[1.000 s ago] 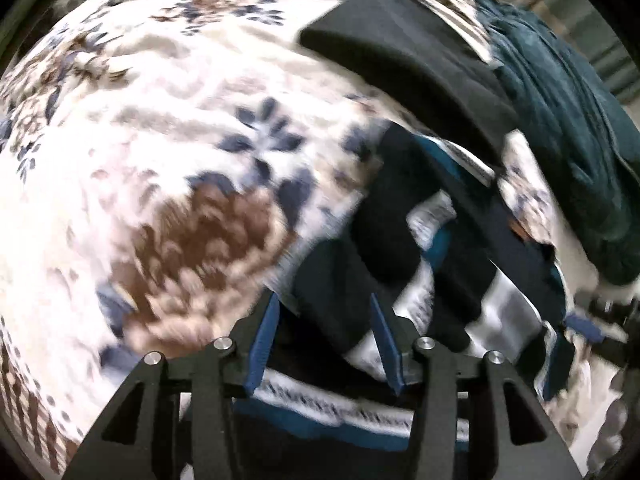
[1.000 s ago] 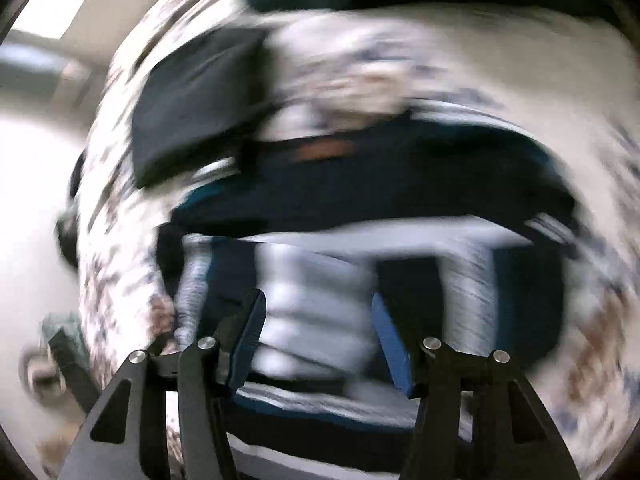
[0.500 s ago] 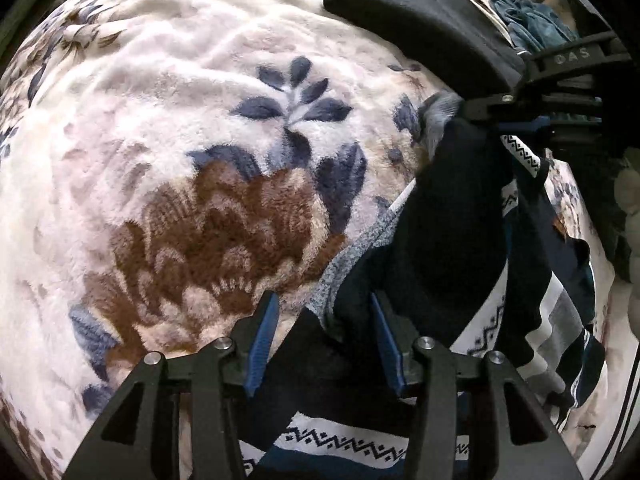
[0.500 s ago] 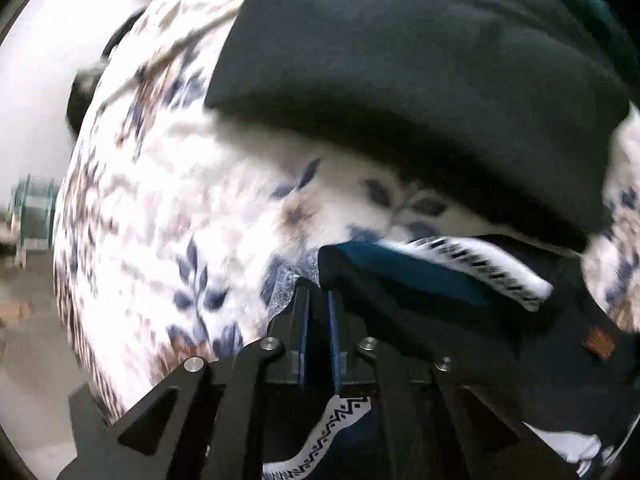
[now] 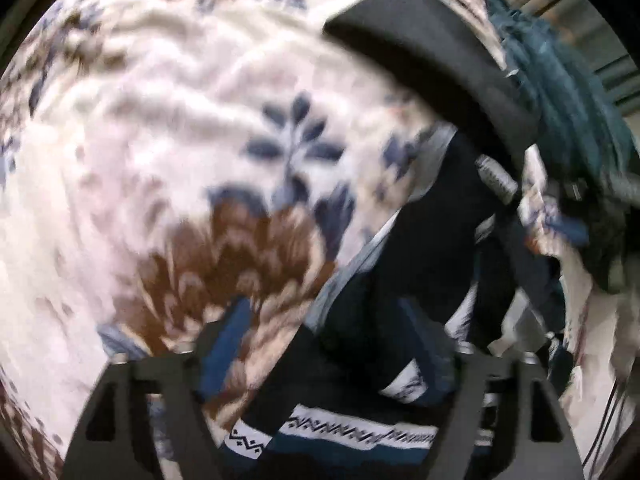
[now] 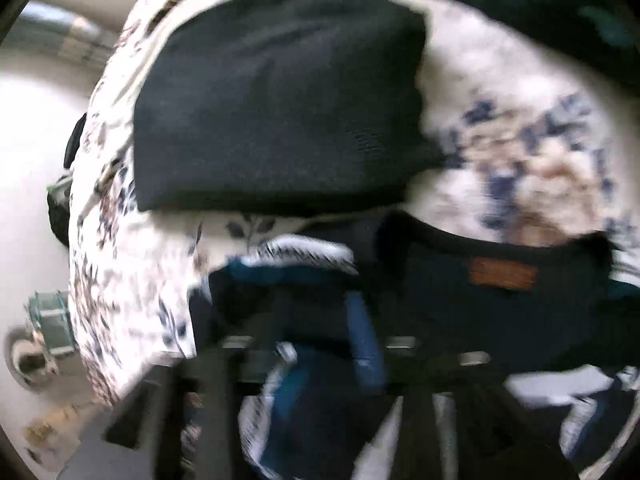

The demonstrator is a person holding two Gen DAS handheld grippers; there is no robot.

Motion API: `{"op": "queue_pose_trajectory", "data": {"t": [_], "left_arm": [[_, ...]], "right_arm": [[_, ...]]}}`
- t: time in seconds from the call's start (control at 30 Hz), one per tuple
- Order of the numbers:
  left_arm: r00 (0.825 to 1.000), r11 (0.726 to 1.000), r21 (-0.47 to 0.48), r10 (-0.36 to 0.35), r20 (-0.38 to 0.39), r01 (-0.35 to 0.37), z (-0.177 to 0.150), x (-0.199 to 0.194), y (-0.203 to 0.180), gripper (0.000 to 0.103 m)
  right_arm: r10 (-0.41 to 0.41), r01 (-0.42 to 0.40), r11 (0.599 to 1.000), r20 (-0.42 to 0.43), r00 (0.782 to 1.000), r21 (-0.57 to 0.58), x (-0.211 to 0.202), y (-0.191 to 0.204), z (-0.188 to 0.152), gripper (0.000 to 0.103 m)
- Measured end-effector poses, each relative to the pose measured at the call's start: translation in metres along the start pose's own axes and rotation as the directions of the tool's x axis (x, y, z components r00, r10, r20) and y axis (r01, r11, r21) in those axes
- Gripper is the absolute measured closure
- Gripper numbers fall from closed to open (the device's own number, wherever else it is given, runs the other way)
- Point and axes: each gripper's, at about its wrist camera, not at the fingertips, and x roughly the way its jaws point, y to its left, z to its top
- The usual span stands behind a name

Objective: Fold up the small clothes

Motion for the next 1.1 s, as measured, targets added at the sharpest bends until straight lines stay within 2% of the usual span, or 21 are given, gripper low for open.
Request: {"op": "queue_pose_trajectory", "data": {"t": [0.1, 0.17, 0.23, 0.33, 0.4, 0.43, 0.47, 0.53, 0.57, 0.67, 0.73, 0.8, 0.9, 0.97, 1.0, 1.03, 1.07, 1.1], "left_arm": [[0.999, 0.998, 0.058, -0.026, 0.028, 0.025, 0.018, -0.008, -0.016, 0.023], [0.998, 0.992, 0.115, -0.059, 0.034, 0.055, 0.031, -0.004, -0.036, 0.023], [0.997, 0.980, 0.190, -0.067, 0.025, 0.061, 0.040, 0.007, -0.060, 0.023], [0.999, 0.946, 0.323, 0.040, -0.004, -0.036, 0.051, 0.053, -0.094, 0.023], [0.989, 0.921, 0.370, 0.144, -0.027, -0.124, 0.057, 0.086, -0.095, 0.022], [0.986, 0.918, 0.374, 0.159, -0.045, -0.131, 0.060, 0.096, -0.093, 0.018], [0.987, 0.924, 0.366, 0.146, -0.068, -0.111, 0.064, 0.104, -0.088, 0.016], [0.988, 0.925, 0.365, 0.138, -0.073, -0.103, 0.067, 0.103, -0.086, 0.013], [0.988, 0.920, 0.374, 0.144, -0.059, -0.112, 0.066, 0.096, -0.089, 0.013], [0.989, 0.912, 0.390, 0.146, -0.008, -0.132, 0.059, 0.066, -0.098, 0.014], [0.992, 0.914, 0.389, 0.122, 0.009, -0.116, 0.050, 0.043, -0.105, 0.014], [0.998, 0.914, 0.401, 0.063, 0.002, -0.058, 0.039, 0.024, -0.122, 0.014], [1.000, 0.866, 0.500, -0.010, -0.012, 0.014, 0.022, 0.016, -0.171, 0.014], [0.997, 0.795, 0.601, -0.055, -0.062, 0.081, 0.009, 0.029, -0.214, 0.014], [0.994, 0.756, 0.647, -0.061, -0.087, 0.103, 0.004, 0.041, -0.236, 0.014], [0.992, 0.702, 0.701, -0.059, -0.113, 0.122, -0.004, 0.055, -0.257, 0.016], [0.988, 0.633, 0.761, -0.045, -0.146, 0.141, -0.013, 0.074, -0.277, 0.016], [0.985, 0.581, 0.800, -0.019, -0.172, 0.151, -0.021, 0.089, -0.289, 0.016]], "right_arm": [[-0.034, 0.033, 0.999, 0.044, 0.998, 0.016, -0.037, -0.025, -0.032, 0.048], [-0.074, 0.070, 0.995, 0.061, 0.995, 0.069, -0.060, -0.054, -0.058, 0.048], [-0.082, 0.073, 0.990, 0.071, 0.994, 0.124, -0.074, -0.082, -0.083, 0.048], [-0.089, 0.080, 0.980, 0.038, 0.995, 0.181, -0.070, -0.117, -0.116, 0.048], [-0.054, 0.057, 0.976, -0.017, 0.998, 0.208, -0.054, -0.132, -0.134, 0.048], [-0.049, 0.054, 0.974, -0.030, 0.998, 0.219, -0.047, -0.141, -0.141, 0.048], [-0.094, 0.097, 0.970, -0.026, 0.995, 0.221, -0.041, -0.149, -0.148, 0.048], [-0.252, 0.248, 0.938, -0.014, 0.968, 0.243, -0.036, -0.174, -0.155, 0.048], [-0.258, 0.248, 0.925, -0.002, 0.966, 0.288, -0.037, -0.188, -0.158, 0.049], [-0.119, 0.076, 0.894, 0.071, 0.990, 0.442, -0.062, -0.214, -0.172, 0.049], [-0.087, 0.003, 0.864, 0.144, 0.986, 0.504, -0.092, -0.222, -0.191, 0.049], [-0.099, -0.030, 0.827, 0.197, 0.975, 0.562, -0.116, -0.229, -0.219, 0.048], [-0.105, -0.062, 0.773, 0.224, 0.969, 0.631, -0.125, -0.244, -0.252, 0.048], [-0.081, -0.096, 0.743, 0.231, 0.970, 0.662, -0.118, -0.256, -0.262, 0.049], [-0.066, -0.119, 0.726, 0.241, 0.968, 0.677, -0.110, -0.259, -0.265, 0.054], [-0.049, -0.154, 0.709, 0.266, 0.963, 0.688, -0.103, -0.261, -0.268, 0.061], [-0.035, -0.179, 0.699, 0.283, 0.959, 0.692, -0.096, -0.259, -0.269, 0.070], [-0.007, -0.209, 0.691, 0.296, 0.955, 0.692, -0.088, -0.259, -0.269, 0.071]]}}
